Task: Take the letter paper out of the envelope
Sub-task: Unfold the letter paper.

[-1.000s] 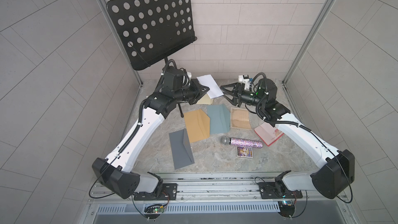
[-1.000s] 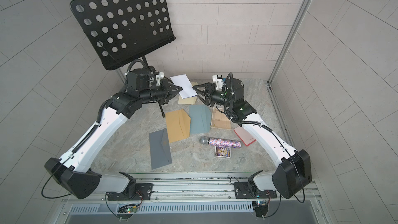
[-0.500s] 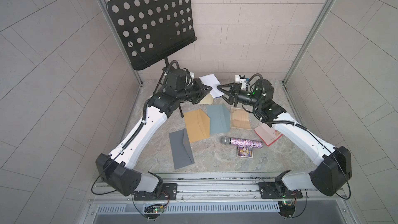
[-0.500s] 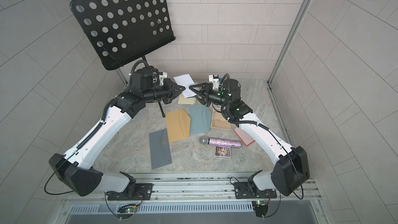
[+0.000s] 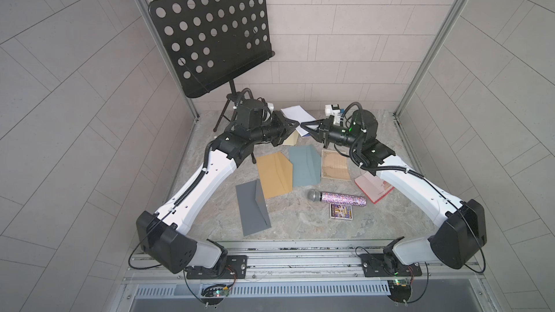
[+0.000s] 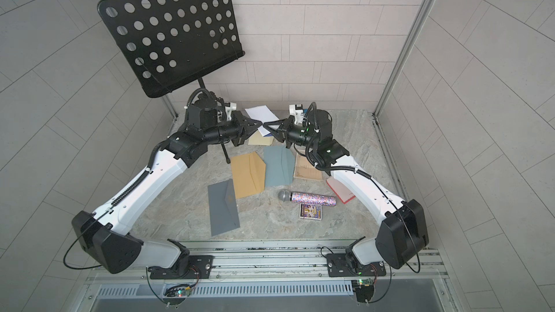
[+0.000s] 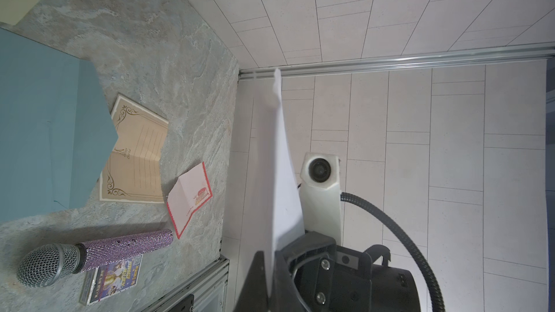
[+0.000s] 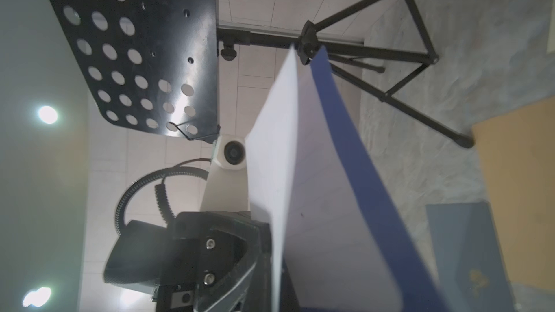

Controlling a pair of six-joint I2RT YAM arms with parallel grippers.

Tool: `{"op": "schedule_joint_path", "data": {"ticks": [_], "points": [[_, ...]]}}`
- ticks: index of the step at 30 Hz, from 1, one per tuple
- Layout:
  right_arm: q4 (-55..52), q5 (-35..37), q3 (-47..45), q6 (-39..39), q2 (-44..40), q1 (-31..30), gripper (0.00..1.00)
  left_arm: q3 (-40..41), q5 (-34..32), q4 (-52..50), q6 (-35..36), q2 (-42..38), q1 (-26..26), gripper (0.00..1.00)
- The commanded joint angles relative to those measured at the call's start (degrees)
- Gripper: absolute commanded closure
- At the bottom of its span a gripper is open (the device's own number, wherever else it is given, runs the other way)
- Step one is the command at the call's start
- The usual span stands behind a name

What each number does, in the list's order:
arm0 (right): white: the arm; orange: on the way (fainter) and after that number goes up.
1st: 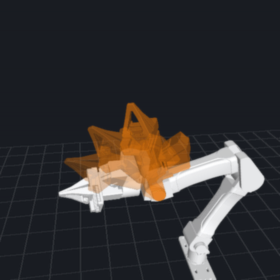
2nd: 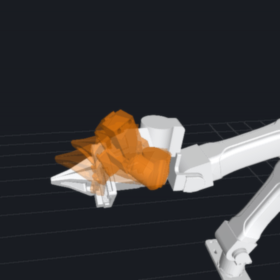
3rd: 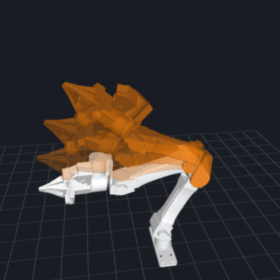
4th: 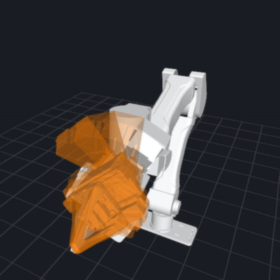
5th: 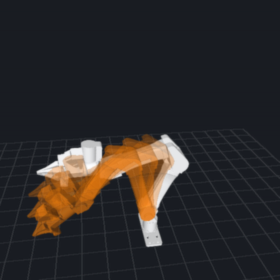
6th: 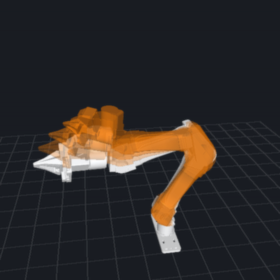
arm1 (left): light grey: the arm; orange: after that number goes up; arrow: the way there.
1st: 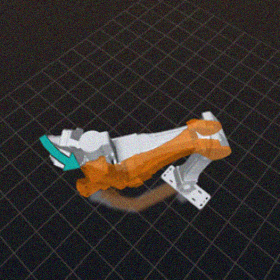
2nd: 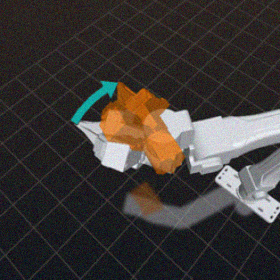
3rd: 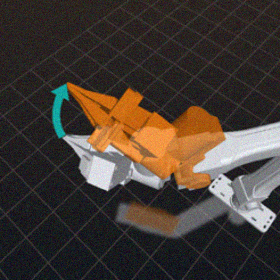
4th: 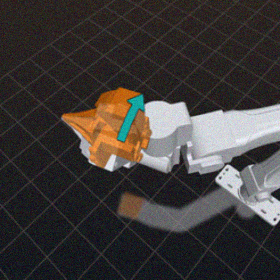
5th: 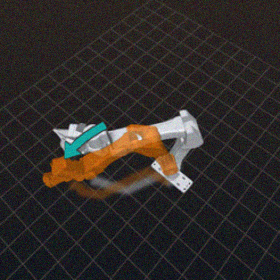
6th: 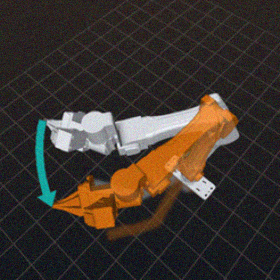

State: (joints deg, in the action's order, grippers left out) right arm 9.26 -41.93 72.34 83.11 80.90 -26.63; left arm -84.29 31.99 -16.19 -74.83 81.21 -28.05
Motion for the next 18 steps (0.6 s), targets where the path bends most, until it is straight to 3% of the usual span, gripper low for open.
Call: {"op": "schedule_joint_path", "data": {"ticks": [1,4,8,12,18], "points": [[-14.13,-0.39,7.05,-16.4,-1.52,-0.37,1.0,-1.2,-1.53,-0.59,-1.46,-1.33,0.11,0.53],[-34.03,4.4,14.01,-39.84,-2.27,-1.09,1.0,-2.92,-2.42,-7.12,-0.59,-2.42,3.21,0.28],[-44.45,13.87,15.07,-60.91,-4.74,-2.73,1.0,-4.66,2.84,-11.62,-1.98,-1.94,7.12,0.17],[-44.33,24.87,10.68,-76.96,-8.77,-6.29,1.0,-5.15,6.93,-12.91,-4.07,-1.48,7.49,0.14],[-30.83,36.96,-2.12,-97.34,-17.11,-11.68,1.0,-2.15,10.28,-13.55,-8.65,-2.92,7.49,0.11]]}}
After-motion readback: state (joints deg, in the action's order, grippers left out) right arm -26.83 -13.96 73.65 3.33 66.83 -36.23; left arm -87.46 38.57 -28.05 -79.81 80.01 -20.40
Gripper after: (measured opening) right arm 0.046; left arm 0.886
